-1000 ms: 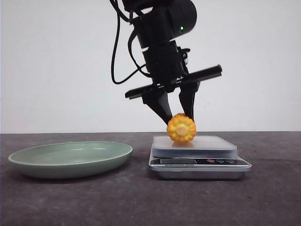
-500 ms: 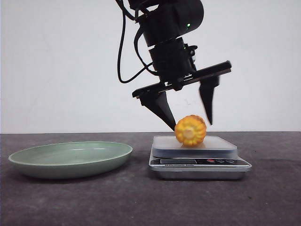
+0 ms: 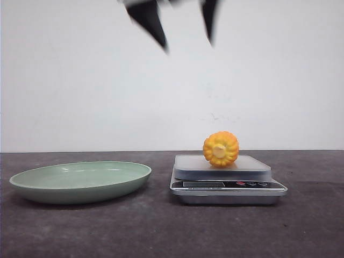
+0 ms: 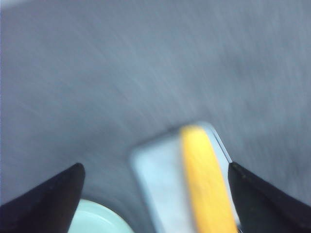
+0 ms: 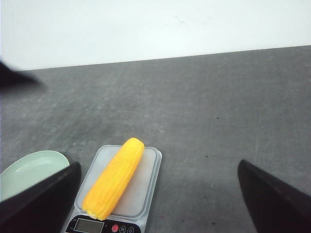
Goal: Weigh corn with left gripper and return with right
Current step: 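Raise the open left gripper away from the scale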
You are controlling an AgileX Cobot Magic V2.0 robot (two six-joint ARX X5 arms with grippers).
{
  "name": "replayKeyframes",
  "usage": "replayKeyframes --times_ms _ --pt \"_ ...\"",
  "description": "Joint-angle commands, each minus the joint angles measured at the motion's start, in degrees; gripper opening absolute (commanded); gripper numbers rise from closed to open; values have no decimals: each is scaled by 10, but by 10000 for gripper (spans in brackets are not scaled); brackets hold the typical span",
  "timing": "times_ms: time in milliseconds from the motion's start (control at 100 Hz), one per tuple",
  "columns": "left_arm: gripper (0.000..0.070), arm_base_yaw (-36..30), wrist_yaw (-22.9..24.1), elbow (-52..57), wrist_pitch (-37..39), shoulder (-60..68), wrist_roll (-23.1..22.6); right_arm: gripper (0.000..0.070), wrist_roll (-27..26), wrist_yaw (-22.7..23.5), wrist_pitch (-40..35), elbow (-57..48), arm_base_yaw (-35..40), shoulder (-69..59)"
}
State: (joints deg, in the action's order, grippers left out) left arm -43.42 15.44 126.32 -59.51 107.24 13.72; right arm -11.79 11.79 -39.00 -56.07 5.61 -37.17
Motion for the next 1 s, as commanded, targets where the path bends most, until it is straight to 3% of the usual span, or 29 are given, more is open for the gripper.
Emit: replayKeyframes --times_ms 0,140,280,380,470,660,990 --pt "556 0 22 53 -8 -54 -35 656 7 -2 3 -11 5 -2" --pt "555 19 80 68 -25 -170 -53 656 7 -2 5 -11 16 -2" --pt "555 35 176 68 -105 -280 -54 656 8 -2 19 -11 32 -3" --pt "555 38 252 67 -181 -349 -38 656 6 2 33 -11 48 -8" --pt "555 38 288 65 -245 -403 -7 656 6 2 33 -11 64 -23" --pt "543 39 279 17 -246 -545 28 656 6 2 35 -11 97 -76" --pt "537 78 161 -223 -246 -793 101 657 6 -2 97 -11 138 -203"
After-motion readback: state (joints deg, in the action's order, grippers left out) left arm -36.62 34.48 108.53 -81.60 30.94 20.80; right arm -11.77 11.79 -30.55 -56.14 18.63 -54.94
